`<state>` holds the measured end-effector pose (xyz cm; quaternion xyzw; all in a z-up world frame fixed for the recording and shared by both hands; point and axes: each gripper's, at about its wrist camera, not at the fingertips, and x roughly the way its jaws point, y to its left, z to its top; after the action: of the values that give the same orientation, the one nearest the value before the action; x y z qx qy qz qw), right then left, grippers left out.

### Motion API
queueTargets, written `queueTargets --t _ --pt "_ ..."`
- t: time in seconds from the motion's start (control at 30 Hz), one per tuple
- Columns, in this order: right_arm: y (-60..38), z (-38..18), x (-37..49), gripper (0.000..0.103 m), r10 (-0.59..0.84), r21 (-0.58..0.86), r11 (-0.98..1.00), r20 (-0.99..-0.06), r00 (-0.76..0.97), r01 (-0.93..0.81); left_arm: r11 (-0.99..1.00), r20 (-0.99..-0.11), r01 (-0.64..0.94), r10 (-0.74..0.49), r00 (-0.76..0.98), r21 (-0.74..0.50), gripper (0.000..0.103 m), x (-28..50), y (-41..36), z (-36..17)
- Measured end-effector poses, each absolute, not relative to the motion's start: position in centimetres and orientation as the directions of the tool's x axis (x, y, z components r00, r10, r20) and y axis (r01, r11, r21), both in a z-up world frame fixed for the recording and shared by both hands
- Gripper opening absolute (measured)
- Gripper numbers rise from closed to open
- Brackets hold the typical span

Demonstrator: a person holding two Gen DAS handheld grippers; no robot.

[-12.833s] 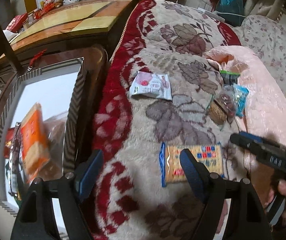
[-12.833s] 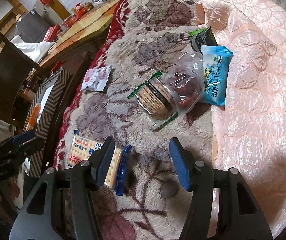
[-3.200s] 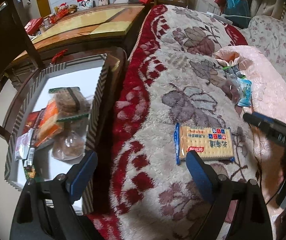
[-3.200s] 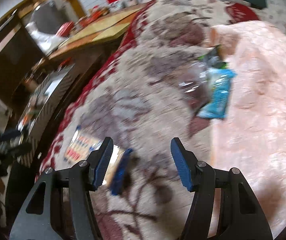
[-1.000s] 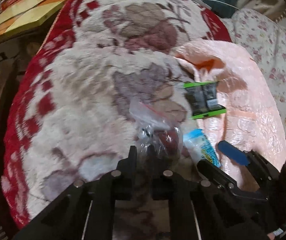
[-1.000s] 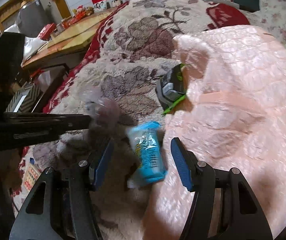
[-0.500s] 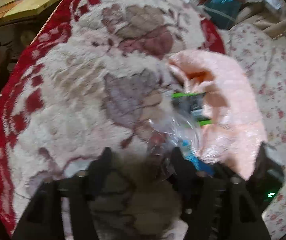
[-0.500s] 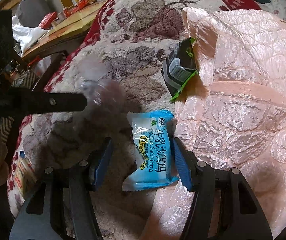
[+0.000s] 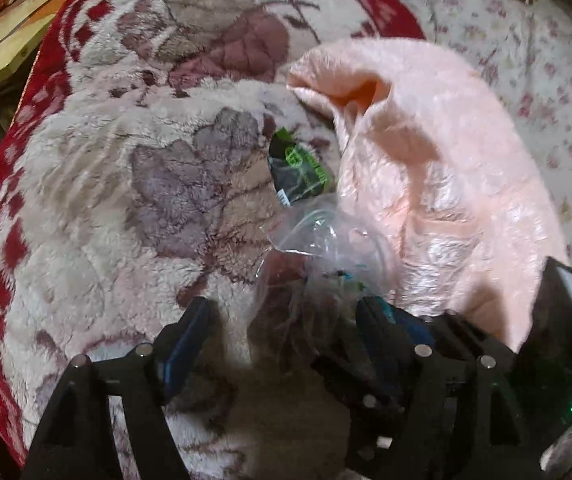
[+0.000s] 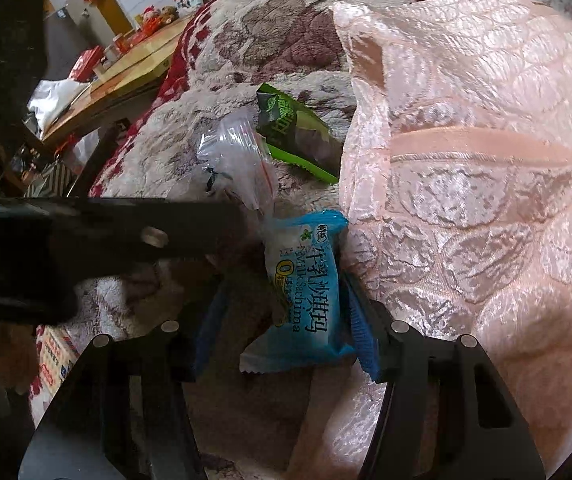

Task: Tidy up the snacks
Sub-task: 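Grasp the clear bag of dates with the left gripper while the right grasps the blue sachima packet, then carry the date bag and blue sachima packet over the tray with both grippers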

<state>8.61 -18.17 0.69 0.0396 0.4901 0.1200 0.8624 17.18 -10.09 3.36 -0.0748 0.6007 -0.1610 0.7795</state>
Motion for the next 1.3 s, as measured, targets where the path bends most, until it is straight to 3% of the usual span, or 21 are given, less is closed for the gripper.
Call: queueTargets --t 0.07,0.1,0.13,0.17,0.2,0.23,0.57,1.3 --pt "-18.1 0.6 8.5 0.057 0.239 0.179 0.97 -0.834 0.497 -0.166 0.947 -0.923 0.172 -0.307 0.231 -0.272 0.074 17.5 -10.6 3.0" --pt "-18.1 0.6 8.3 0.056 0.233 0.17 0.971 -0.834 0.499 -0.168 0.953 -0.926 0.174 -0.288 0.246 -0.25 0.067 17.6 -10.8 2.9" --pt "-18.0 0.6 8.3 0.053 0.225 0.161 0.973 -0.835 0.503 -0.168 0.957 -0.928 0.174 -0.271 0.255 -0.232 0.052 17.7 -10.9 2.9" --pt "-18.0 0.6 8.2 0.044 0.206 0.141 0.976 -0.836 0.509 -0.163 0.96 -0.928 0.174 -0.26 0.266 -0.219 0.042 17.8 -10.8 2.9" --pt "-18.1 0.6 8.2 0.033 0.198 0.134 0.978 -0.835 0.514 -0.159 0.959 -0.926 0.173 -0.266 0.268 -0.226 0.039 17.9 -10.6 2.9" --pt "-18.2 0.7 8.4 0.029 0.203 0.14 0.977 -0.833 0.515 -0.158 0.955 -0.922 0.164 -0.283 0.265 -0.246 0.038 17.9 -10.1 2.9" --pt "-16.5 3.4 6.4 0.028 0.287 0.184 0.954 -0.794 0.536 -0.238 0.969 -0.902 0.064 -0.246 0.354 -0.239 0.034 13.2 -3.7 5.8" --pt "-6.6 6.6 -0.1 0.028 0.37 0.198 0.911 -0.779 0.506 -0.361 0.991 -0.854 -0.085 -0.042 0.518 -0.1 0.034 0.2 5.8 11.3"
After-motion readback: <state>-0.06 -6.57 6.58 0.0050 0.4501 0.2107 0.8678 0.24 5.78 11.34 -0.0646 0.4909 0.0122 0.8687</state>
